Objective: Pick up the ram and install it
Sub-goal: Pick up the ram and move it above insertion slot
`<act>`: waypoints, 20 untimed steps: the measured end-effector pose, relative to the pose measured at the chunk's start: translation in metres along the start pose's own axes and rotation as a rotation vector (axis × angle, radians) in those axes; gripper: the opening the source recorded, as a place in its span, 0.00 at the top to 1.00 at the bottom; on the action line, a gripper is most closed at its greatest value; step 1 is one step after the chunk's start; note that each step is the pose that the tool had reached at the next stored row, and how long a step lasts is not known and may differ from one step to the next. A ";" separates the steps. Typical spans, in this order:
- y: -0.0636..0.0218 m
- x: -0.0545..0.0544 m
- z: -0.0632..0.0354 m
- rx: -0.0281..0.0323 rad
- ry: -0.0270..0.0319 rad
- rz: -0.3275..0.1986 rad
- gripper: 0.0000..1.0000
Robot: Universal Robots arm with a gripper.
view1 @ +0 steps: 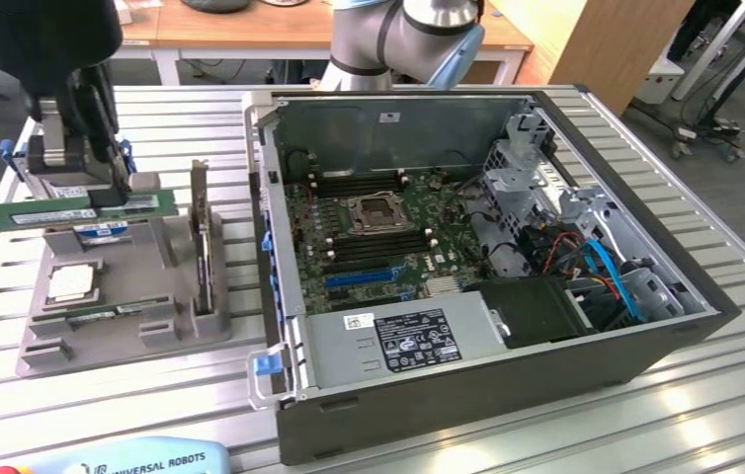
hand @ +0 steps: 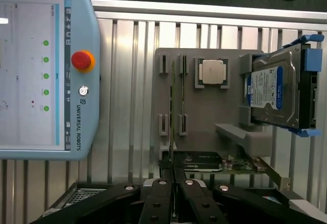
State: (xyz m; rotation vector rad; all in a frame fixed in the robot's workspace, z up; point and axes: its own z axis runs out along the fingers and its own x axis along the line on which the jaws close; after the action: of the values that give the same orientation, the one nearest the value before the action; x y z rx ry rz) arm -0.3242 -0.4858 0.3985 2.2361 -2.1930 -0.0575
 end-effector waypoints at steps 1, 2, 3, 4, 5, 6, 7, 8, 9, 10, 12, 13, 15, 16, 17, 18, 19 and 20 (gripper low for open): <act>-0.0026 0.000 -0.0001 0.0000 0.0000 0.000 0.88; -0.0052 0.000 -0.0001 0.0001 -0.0001 0.000 0.88; -0.0078 0.000 -0.0002 0.0001 -0.0001 0.000 0.88; -0.0103 0.000 -0.0003 0.0001 -0.0001 0.000 0.88; -0.0128 0.000 -0.0004 0.0000 0.0000 0.000 0.88; -0.0151 0.000 -0.0005 0.0000 0.0000 0.000 0.88; -0.0178 0.000 -0.0006 0.0000 0.0000 0.000 0.88; -0.0202 0.000 -0.0006 0.0000 0.0000 0.000 0.88; -0.0226 0.000 -0.0007 0.0000 0.0000 0.000 0.88; -0.0252 0.000 -0.0008 0.0001 -0.0001 0.000 0.88; -0.0304 0.001 -0.0009 0.0001 -0.0001 0.000 0.88; -0.0330 0.001 -0.0010 0.0001 -0.0001 0.000 0.88; -0.0384 0.001 -0.0013 0.0000 0.0000 0.000 0.88; -0.0410 0.001 -0.0013 0.0001 -0.0001 0.000 0.88; -0.0437 0.001 -0.0014 0.0000 0.0000 0.000 0.88; -0.0464 0.001 -0.0015 0.0001 -0.0001 0.000 0.88; -0.0491 0.001 -0.0016 0.0001 0.0000 0.000 0.88; -0.0520 0.001 -0.0017 0.0000 0.0000 0.000 0.88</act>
State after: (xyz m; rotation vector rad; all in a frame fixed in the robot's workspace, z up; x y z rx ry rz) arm -0.2722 -0.4858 0.3985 2.2362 -2.1930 -0.0575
